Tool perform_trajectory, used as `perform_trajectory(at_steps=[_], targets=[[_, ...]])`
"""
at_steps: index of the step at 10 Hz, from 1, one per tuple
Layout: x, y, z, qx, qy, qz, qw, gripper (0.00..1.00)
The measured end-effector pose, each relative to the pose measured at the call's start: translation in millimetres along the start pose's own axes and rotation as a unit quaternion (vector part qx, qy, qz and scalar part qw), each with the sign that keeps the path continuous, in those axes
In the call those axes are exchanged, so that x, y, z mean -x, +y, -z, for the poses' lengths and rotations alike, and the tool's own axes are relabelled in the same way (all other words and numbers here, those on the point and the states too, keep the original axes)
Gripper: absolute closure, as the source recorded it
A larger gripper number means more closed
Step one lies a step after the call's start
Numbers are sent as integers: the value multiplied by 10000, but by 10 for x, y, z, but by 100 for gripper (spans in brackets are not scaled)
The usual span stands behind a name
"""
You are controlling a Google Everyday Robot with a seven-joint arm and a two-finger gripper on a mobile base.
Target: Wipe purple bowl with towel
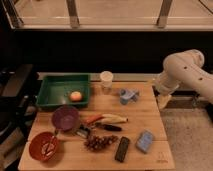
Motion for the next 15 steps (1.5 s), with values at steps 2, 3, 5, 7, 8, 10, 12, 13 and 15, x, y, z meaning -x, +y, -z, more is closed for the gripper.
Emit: perform_trajectory(at_steps=[2,3,5,7,8,10,12,13,15], targets=[[249,-235,-168,-156,-236,132,9995,20],[378,-324,-237,-233,-353,210,9989,20],[515,-395,-302,-252,-483,320,9980,20],[507,-390,-306,-243,-469,324,9981,20],[508,-390,-296,-247,-496,332,9979,20],[499,-390,-343,-254,-487,284,9981,20],[466,-495,-555,-359,-420,139,9984,20],[436,-580,-683,-440,-362,69,9984,20],[408,-751,-964,-589,-224,9,9980,20]])
